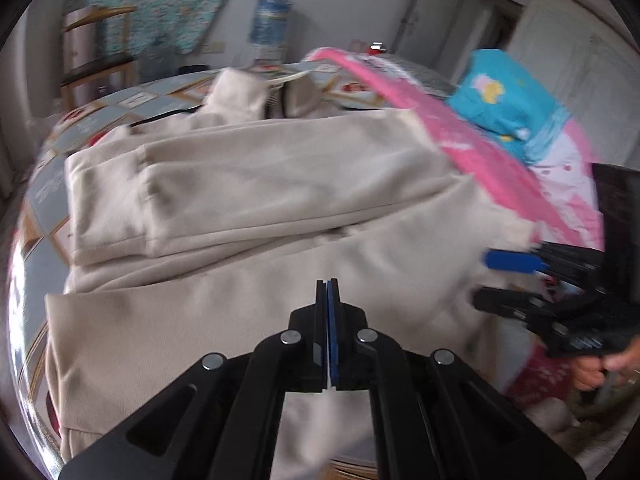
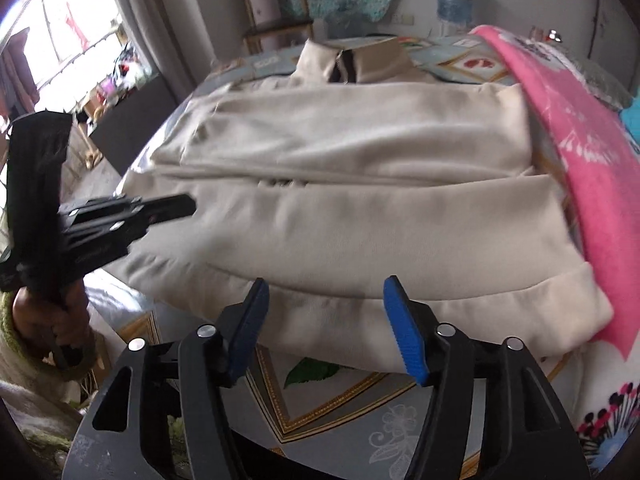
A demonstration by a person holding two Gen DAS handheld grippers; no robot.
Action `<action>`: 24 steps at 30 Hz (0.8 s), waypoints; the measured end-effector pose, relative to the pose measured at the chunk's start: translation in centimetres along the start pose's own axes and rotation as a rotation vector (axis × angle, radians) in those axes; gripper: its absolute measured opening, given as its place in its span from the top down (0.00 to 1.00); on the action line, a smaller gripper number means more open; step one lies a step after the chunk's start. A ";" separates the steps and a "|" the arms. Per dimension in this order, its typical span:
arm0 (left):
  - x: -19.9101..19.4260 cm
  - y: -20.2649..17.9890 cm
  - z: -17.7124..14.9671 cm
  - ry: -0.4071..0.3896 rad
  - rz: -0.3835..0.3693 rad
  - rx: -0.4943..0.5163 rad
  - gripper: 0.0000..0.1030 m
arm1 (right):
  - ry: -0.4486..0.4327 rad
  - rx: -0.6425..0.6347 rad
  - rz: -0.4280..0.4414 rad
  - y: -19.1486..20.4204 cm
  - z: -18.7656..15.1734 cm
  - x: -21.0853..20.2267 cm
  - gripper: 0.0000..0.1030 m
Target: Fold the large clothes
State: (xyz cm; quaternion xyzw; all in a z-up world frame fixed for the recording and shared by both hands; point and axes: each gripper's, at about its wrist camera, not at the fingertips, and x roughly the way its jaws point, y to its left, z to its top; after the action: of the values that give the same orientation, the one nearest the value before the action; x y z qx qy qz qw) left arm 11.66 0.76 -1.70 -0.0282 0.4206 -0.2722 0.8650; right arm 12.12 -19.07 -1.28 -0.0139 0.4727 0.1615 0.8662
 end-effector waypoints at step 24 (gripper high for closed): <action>4.9 -3.4 0.3 0.097 0.084 0.054 0.81 | -0.001 0.168 -0.074 -4.9 1.6 2.3 0.28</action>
State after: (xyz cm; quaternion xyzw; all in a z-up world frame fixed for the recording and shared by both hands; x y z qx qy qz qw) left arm 12.81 -4.57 -4.09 0.0260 0.4554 -0.2482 0.8546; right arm 16.01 -22.86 -2.91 0.0416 0.4832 0.0894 0.8700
